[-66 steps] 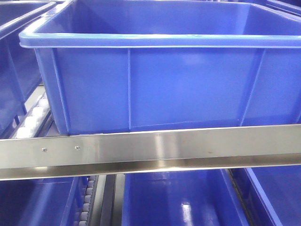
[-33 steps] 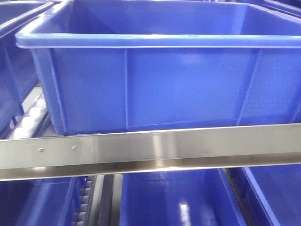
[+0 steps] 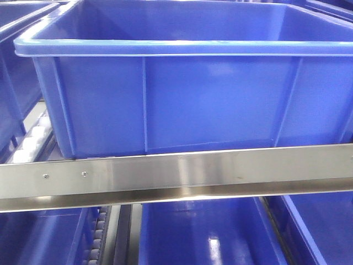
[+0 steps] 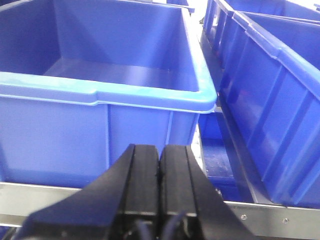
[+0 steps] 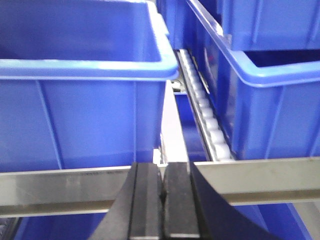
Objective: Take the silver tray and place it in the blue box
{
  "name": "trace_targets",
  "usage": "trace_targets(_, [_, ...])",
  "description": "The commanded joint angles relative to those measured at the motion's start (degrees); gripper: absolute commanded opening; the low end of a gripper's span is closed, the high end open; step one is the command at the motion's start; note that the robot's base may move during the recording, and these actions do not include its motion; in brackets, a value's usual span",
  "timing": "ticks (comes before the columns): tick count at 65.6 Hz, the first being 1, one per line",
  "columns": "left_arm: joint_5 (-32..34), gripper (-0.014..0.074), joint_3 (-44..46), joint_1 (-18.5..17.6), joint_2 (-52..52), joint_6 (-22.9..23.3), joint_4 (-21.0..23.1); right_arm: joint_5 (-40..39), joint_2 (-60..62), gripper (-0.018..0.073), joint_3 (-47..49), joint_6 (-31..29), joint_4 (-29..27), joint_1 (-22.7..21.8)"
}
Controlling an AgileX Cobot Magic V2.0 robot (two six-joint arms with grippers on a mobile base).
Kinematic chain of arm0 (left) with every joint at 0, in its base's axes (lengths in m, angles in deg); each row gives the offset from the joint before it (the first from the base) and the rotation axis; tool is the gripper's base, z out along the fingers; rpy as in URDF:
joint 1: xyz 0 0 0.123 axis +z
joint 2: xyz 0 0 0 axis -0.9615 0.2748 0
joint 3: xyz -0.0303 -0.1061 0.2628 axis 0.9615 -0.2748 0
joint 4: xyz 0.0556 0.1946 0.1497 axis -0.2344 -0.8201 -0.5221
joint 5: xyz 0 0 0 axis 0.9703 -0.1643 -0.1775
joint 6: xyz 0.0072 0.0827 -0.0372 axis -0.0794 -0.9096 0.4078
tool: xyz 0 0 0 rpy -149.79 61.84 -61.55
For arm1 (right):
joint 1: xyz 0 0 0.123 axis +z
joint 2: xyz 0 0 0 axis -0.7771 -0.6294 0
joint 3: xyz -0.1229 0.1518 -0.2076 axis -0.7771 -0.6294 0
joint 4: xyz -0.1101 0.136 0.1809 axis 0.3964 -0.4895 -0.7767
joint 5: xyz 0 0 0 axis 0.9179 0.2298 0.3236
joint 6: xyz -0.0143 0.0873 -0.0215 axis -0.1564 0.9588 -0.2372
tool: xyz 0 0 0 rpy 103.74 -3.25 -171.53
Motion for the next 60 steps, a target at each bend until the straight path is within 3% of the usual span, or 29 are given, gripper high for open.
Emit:
trace_targets(1, [4.73, -0.0093, 0.17, 0.18, -0.83, 0.00, 0.36, -5.52, 1.29, 0.0049, -0.30, -0.63, -0.12, -0.42])
trace_targets(60, [4.73, -0.0093, 0.17, 0.18, -0.83, 0.00, 0.36, -5.52, 1.29, 0.0049, -0.30, -0.63, -0.12, -0.42])
